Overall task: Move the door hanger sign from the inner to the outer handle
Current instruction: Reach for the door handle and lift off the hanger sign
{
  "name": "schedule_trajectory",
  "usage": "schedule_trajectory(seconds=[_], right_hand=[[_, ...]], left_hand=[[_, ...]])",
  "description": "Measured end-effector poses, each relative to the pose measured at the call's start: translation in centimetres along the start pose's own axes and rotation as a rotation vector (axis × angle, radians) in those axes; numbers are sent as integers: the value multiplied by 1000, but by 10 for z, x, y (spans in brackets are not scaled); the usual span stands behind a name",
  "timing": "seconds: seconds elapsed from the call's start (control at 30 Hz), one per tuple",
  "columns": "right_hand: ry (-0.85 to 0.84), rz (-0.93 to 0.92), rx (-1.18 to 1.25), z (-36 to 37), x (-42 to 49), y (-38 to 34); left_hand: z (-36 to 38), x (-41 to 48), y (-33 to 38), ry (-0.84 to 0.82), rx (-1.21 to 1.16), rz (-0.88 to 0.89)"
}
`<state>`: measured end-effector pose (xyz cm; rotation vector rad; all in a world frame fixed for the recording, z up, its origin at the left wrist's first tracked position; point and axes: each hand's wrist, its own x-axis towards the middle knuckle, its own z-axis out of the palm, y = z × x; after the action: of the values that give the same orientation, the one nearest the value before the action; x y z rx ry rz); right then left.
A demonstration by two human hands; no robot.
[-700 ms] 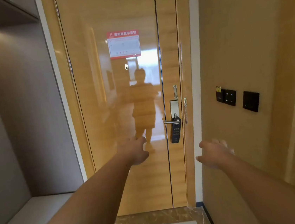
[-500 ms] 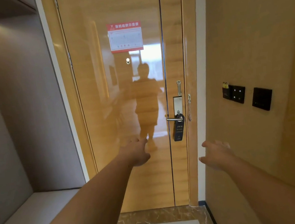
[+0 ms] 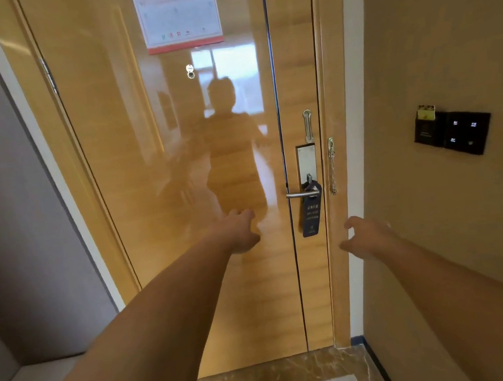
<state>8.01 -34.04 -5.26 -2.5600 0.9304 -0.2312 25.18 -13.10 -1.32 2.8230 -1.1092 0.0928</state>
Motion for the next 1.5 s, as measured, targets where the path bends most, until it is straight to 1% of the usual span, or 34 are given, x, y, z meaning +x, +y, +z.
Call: schedule_trajectory(seconds=[0.1, 0.2, 0.3, 0.4, 0.53, 0.63, 0.67, 0.77, 0.83, 0.9, 1.03, 1.1, 1.2, 1.27, 1.3, 1.4, 1.5], right_hand=[[-35, 4, -15, 17, 39, -1], [-80, 41, -59, 27, 76, 8], [-112, 72, -36, 32, 132, 21], [-138, 58, 21, 35, 191, 27], [-188, 15, 184, 56, 278, 32], [-249, -35, 210, 58, 341, 36], [-258, -24, 230, 56, 365, 39], [-246, 29, 421, 50, 425, 48], [-267, -1, 488, 57, 452, 54], [-294, -20, 505, 72, 466, 58], [-304, 33, 728, 101, 490, 62], [-310, 59, 775, 109, 502, 61], [-248, 66, 739, 117, 517, 64], [-186, 37, 645, 121, 522, 72], [-181, 9, 596, 121, 522, 77], [-253, -69, 533, 118, 514, 88], [-280, -81, 531, 104, 512, 91]], left_hand=[[16, 48, -7, -15, 19, -17], [39, 92, -1, -51, 58, 20], [59, 149, 13, -61, 4, 59], [78, 200, 25, -42, -44, 59], [103, 276, 38, -68, -86, 21], [115, 332, 48, -119, -112, -7], [120, 350, 52, -130, -114, -8], [132, 388, 61, -111, -139, -27], [143, 407, 63, -112, -168, -34], [154, 419, 62, -154, -167, -42], [165, 439, 53, -179, -189, -122], [169, 444, 47, -180, -205, -115], [174, 450, 38, -166, -219, -108], [176, 454, 32, -169, -244, -121], [177, 455, 30, -178, -254, -124], [174, 459, 28, -227, -283, -114], [164, 466, 31, -287, -288, -52]])
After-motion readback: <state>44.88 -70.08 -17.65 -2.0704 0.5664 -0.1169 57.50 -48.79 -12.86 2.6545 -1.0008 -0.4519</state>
